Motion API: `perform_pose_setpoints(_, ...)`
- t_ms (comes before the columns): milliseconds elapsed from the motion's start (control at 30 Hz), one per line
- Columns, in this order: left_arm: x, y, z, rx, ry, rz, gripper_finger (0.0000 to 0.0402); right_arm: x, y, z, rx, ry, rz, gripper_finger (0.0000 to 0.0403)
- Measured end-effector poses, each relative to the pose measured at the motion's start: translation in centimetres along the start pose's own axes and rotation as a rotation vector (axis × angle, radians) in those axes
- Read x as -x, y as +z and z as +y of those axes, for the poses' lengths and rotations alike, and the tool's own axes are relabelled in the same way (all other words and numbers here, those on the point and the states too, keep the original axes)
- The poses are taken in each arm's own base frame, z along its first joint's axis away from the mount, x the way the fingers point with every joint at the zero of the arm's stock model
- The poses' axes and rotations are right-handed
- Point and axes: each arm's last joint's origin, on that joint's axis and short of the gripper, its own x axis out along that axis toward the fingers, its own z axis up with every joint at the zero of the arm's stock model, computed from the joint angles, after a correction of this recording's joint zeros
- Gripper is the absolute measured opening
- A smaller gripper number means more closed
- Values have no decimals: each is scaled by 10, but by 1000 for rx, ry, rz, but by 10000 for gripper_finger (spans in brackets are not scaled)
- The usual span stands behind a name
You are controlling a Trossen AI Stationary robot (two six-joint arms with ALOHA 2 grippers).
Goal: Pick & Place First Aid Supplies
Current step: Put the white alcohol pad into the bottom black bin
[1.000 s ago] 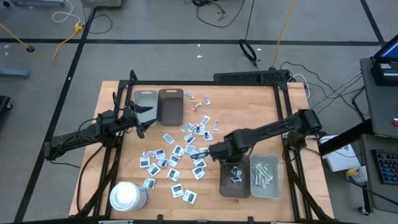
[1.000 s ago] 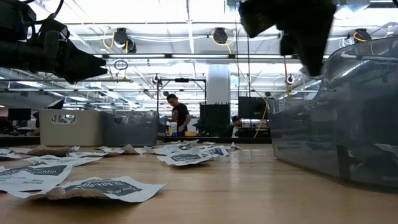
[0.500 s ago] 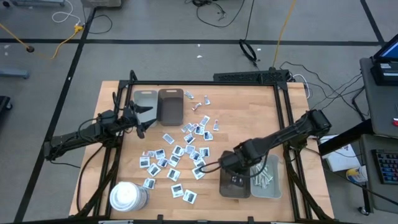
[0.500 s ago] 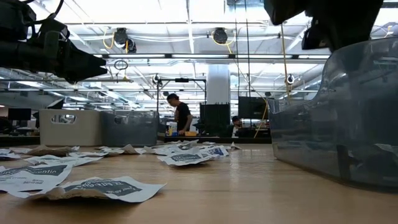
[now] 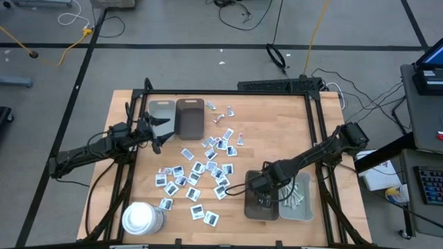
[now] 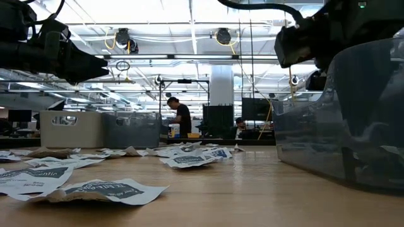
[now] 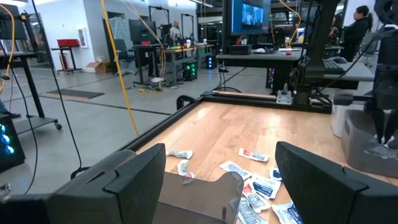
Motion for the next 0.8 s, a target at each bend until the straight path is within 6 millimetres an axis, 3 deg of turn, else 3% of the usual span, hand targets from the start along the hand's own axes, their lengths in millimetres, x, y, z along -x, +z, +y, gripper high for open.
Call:
perform_pose_setpoints(167,0,0,0,0,0,0,306,-2,-1,-1,-5,4,8,31)
perform_pose_setpoints(533,0,0,0,0,0,0,305,-2,-1,0,31,26,22,203)
perform_pose_setpoints(800,0,0,0,0,0,0,306,12,6,-1,40,8,42,232)
